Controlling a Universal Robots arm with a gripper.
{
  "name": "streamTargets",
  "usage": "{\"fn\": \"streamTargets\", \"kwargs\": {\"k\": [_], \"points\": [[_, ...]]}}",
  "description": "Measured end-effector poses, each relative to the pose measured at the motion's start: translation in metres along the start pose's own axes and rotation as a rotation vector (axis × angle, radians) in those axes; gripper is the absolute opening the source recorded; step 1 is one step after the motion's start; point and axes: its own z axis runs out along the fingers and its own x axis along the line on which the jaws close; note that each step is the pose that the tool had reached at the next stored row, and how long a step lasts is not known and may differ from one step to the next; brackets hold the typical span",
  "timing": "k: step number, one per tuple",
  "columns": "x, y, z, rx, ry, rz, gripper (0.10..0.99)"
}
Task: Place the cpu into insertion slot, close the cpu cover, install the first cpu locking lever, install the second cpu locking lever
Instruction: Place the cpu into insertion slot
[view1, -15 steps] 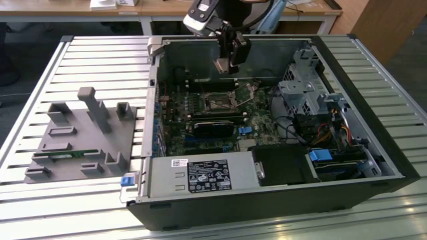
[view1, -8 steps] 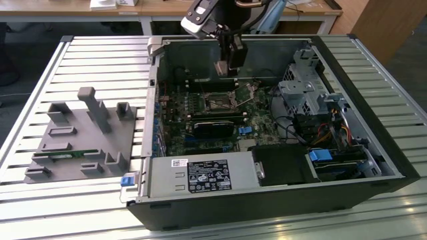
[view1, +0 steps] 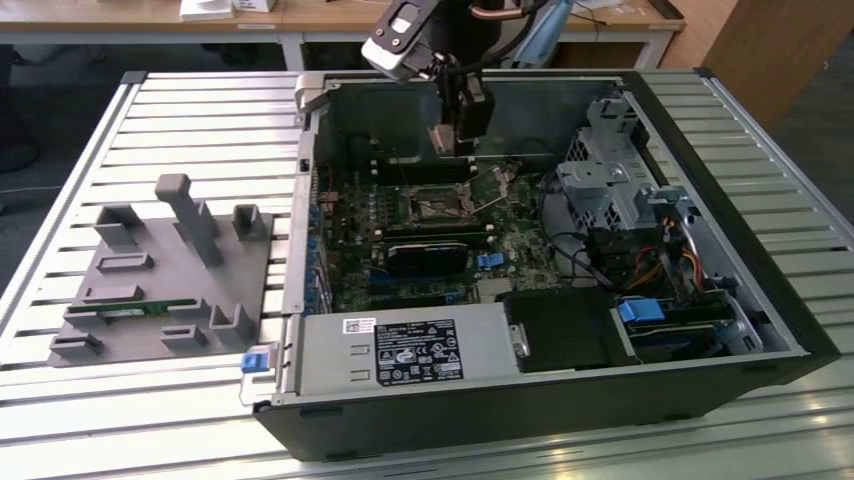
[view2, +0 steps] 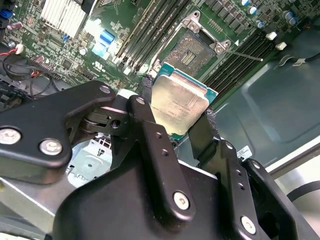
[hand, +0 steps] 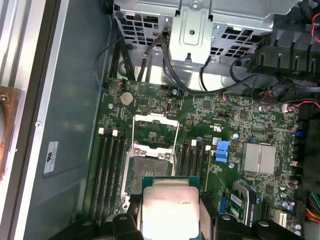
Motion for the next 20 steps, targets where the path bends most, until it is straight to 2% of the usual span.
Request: {"fn": "streamTargets", "kwargs": {"k": [20], "points": [[-0.0001, -0.0003, 0.0039, 0.0, 0.0001, 0.0, 0.541]]}}
